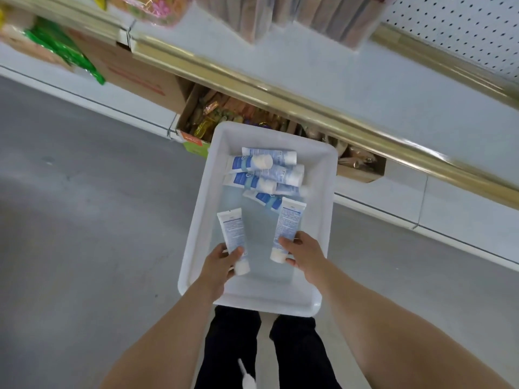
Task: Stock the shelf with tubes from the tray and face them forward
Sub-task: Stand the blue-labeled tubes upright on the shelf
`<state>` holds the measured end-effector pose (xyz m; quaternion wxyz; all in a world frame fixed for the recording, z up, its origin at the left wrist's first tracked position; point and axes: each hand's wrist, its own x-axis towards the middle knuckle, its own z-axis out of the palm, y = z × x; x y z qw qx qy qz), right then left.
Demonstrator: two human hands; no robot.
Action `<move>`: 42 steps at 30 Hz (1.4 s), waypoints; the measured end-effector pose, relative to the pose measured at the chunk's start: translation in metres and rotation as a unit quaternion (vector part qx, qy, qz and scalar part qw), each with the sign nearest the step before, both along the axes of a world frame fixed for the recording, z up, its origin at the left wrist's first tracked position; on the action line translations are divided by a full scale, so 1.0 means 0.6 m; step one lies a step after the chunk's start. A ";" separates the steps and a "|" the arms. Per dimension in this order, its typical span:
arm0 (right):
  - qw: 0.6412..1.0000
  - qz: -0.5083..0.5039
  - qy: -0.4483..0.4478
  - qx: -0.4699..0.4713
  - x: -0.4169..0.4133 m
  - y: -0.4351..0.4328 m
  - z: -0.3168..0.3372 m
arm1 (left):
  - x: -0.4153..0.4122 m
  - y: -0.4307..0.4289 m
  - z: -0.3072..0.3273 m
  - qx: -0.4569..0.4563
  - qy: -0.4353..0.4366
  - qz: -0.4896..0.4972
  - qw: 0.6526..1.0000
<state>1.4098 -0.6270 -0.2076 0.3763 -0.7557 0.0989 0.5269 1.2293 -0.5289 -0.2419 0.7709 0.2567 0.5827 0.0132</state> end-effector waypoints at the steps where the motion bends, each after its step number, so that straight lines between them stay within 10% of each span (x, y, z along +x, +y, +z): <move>1: 1.000 0.004 -0.004 -0.006 -0.002 -0.006 -0.005 | -0.005 -0.003 -0.004 -0.002 -0.001 0.001 1.000; 26: 0.999 0.034 -0.011 -0.005 -0.039 -0.017 0.040 | -0.021 0.031 0.042 0.024 0.008 -0.049 0.998; 42: 0.952 -0.055 -0.226 0.201 0.154 -0.011 0.507 | 0.262 0.107 0.502 0.296 -0.131 -0.202 0.924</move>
